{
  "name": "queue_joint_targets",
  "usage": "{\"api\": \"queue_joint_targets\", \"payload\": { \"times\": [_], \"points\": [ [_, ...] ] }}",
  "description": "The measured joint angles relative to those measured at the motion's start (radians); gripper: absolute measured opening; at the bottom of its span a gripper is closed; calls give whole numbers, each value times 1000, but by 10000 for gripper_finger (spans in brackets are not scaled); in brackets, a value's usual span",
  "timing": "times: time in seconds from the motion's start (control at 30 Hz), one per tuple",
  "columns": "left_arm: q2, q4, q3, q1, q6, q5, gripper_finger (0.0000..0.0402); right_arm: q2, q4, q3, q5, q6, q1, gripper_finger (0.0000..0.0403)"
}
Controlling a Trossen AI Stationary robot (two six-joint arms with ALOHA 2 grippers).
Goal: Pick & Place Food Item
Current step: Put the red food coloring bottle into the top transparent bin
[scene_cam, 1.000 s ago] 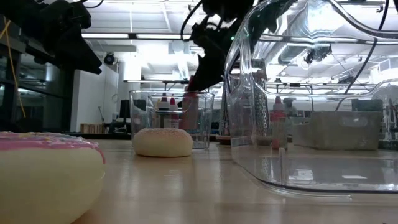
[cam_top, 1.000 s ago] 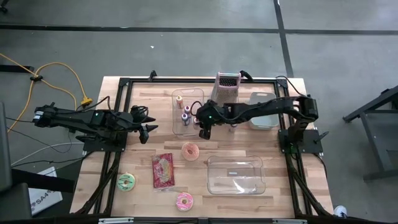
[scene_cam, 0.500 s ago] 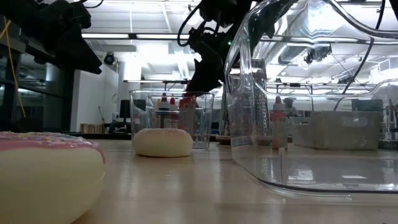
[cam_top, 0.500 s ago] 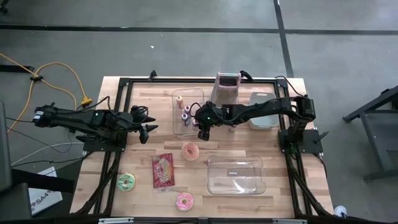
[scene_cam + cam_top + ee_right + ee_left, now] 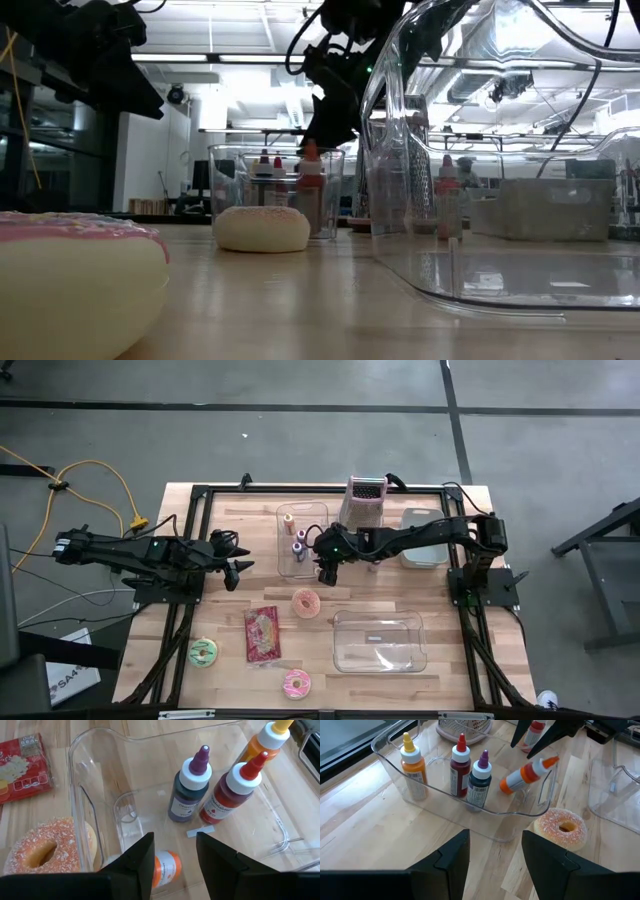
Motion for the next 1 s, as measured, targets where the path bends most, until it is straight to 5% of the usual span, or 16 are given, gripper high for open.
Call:
{"api": "queue_joint_targets", "payload": {
  "times": [0.67,1.0],
  "points": [
    [0,0,0,0,0,0,174,-23,9,-1,4,-10,0,132],
    [0,7,0,0,0,0,174,-209,-96,1,169,-112,21,133]
  ]
}}
